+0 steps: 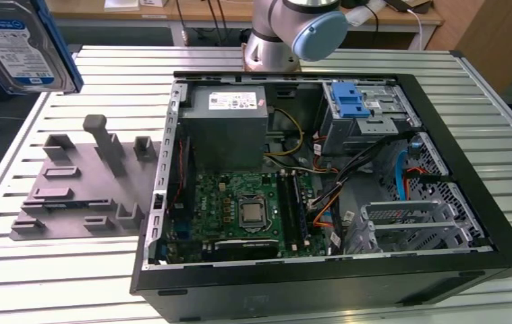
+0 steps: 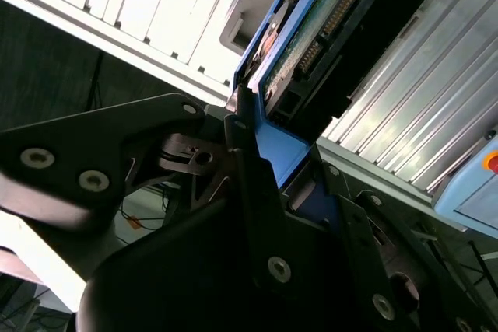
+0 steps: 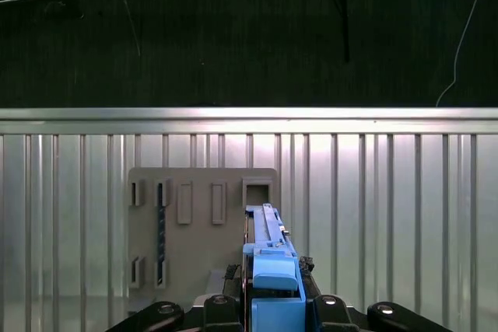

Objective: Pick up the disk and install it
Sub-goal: 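Pick up the disk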

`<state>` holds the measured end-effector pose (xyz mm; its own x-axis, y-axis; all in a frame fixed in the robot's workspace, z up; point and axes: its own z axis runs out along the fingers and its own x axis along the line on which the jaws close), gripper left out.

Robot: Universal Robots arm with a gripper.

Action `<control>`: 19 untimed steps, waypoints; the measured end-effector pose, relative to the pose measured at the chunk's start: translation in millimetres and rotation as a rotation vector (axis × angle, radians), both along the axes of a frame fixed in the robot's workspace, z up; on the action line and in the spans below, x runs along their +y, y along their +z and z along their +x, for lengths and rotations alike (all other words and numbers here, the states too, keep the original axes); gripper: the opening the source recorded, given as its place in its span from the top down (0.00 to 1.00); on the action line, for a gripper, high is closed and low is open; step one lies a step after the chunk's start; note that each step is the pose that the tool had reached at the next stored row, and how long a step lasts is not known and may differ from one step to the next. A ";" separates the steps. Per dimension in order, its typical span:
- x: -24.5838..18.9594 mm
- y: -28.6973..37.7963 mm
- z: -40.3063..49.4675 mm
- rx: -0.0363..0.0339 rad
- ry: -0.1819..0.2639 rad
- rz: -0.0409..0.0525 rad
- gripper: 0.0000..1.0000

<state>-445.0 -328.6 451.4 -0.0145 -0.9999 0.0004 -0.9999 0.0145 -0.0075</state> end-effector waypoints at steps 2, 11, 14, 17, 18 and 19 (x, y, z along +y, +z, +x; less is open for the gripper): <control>0.0 1.4 0.0 0.0001 0.000 0.0000 0.64; 0.0 3.2 0.0 0.0000 0.000 0.0000 0.64; 0.0 3.3 0.0 0.0000 0.000 0.0000 0.64; 0.0 3.4 0.0 0.0000 0.000 0.0000 0.64; 0.0 3.5 0.0 0.0000 0.000 0.0000 0.64; 0.0 3.7 0.0 0.0000 0.000 0.0000 0.64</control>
